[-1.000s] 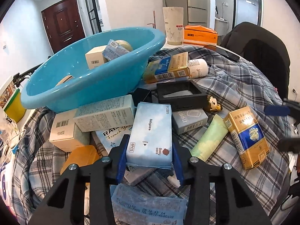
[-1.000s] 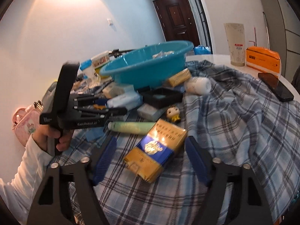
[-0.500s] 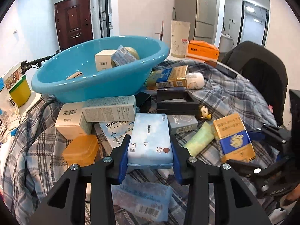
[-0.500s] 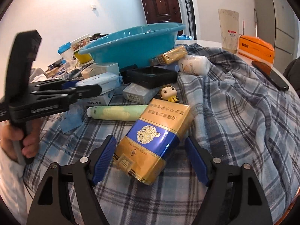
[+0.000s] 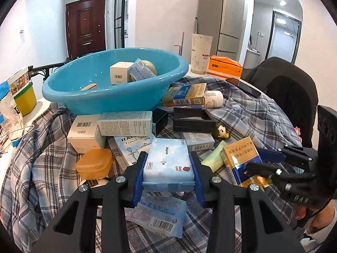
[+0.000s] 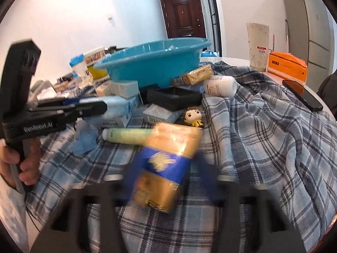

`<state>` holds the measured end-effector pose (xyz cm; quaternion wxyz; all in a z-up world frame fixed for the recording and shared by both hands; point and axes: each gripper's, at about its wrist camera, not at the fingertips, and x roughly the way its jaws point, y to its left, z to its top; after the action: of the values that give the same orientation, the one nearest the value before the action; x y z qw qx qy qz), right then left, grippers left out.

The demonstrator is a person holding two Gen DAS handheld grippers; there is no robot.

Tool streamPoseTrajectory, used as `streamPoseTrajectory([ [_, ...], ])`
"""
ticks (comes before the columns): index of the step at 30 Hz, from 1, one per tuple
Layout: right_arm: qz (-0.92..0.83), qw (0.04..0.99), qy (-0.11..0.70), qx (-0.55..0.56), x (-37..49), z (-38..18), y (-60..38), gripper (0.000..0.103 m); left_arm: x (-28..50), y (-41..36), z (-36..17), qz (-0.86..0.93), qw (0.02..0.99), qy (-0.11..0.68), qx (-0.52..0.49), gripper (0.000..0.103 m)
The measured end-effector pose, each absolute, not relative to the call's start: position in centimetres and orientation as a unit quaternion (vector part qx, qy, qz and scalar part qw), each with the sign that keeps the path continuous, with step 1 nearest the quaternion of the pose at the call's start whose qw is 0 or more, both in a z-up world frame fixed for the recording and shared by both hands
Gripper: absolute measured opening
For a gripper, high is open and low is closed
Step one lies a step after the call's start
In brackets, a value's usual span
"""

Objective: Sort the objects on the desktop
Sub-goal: 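Reach the left tool around the white-blue Babycare pack while the right tool approaches the gold box, then close the left tool on the Babycare pack while the right tool grasps the gold-and-blue cigarette box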

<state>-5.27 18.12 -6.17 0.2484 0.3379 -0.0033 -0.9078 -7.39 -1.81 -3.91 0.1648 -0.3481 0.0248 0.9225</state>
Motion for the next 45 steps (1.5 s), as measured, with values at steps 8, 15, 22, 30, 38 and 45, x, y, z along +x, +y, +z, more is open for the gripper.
streamPoseTrajectory([
  [8, -0.911, 0.226, 0.004, 0.345, -5.2, -5.8, 18.3, 0.081, -7.3, -1.1, -4.6, 0.920, 0.156, 0.045, -0.358, 0.042],
  [15, -0.920, 0.198, 0.069, 0.331, -3.8, -6.2, 15.0, 0.086, -7.4, -0.9, -5.1, 0.917, 0.164, 0.044, -0.361, 0.042],
  [22, -0.922, 0.176, 0.084, 0.333, -4.3, -7.0, 15.0, 0.063, -7.4, -0.9, -5.4, 0.917, 0.164, 0.044, -0.362, 0.042],
  [30, -0.926, 0.196, 0.062, 0.317, -3.9, -6.3, 16.1, 0.059, -7.9, -0.5, -6.1, 0.912, 0.146, 0.061, -0.378, 0.042],
  [38, -0.930, 0.209, 0.033, 0.301, -3.7, -5.3, 18.0, 0.059, -7.8, -0.1, -6.0, 0.917, 0.126, 0.066, -0.372, 0.041],
  [45, -0.932, 0.212, 0.012, 0.294, -4.1, -4.9, 19.3, 0.059, -6.3, -0.2, -3.9, 0.929, 0.125, 0.074, -0.340, 0.041],
])
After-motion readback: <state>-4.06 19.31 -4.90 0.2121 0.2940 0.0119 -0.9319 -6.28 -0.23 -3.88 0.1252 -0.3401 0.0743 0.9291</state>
